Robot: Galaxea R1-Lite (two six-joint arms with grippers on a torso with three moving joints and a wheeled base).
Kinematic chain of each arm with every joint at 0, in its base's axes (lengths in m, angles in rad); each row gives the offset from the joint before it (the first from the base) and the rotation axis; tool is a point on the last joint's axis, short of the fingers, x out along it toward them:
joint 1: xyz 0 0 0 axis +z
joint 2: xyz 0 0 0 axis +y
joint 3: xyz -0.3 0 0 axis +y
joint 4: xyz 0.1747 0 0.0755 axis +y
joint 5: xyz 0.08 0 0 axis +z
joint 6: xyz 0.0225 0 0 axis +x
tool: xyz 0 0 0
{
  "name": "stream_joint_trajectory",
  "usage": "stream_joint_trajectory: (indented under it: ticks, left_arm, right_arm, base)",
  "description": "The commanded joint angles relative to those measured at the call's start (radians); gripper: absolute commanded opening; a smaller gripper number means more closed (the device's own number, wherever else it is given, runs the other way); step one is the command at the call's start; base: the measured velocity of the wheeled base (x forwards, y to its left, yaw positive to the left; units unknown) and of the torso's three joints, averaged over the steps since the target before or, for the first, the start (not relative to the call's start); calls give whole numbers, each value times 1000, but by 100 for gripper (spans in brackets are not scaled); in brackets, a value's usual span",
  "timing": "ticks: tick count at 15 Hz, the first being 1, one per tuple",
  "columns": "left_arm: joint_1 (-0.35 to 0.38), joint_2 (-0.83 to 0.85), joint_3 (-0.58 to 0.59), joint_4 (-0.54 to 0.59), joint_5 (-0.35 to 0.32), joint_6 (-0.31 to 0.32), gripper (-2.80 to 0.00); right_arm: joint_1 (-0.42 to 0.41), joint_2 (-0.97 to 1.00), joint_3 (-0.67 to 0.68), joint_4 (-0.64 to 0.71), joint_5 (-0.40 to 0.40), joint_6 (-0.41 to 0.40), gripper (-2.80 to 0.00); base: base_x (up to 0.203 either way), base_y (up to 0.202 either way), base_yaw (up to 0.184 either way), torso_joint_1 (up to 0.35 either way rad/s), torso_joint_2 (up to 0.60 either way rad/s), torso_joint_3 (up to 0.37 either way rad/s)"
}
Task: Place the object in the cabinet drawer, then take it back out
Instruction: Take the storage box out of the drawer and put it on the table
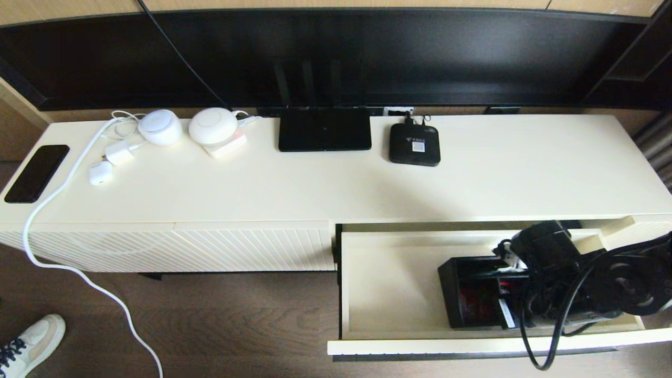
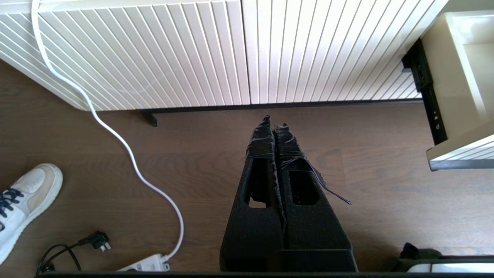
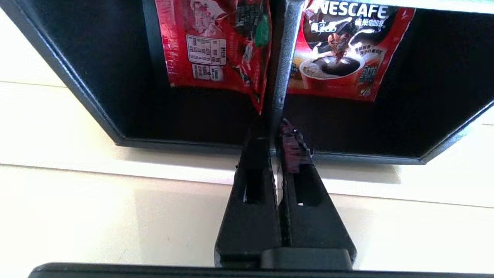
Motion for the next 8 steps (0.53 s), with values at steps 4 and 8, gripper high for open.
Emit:
stream_joint_trajectory:
  ticks: [4,8]
  left_arm:
    - [0,1,0,0,0,0,-280]
    - [0,0,-1,0,0,0,-280]
  right_arm:
    - [2,-16,8,1,0,2,-280]
    - [2,-83,15,2,-8,3,-280]
  base:
    - [0,0,0,0,0,0]
    - [0,0,0,0,0,0]
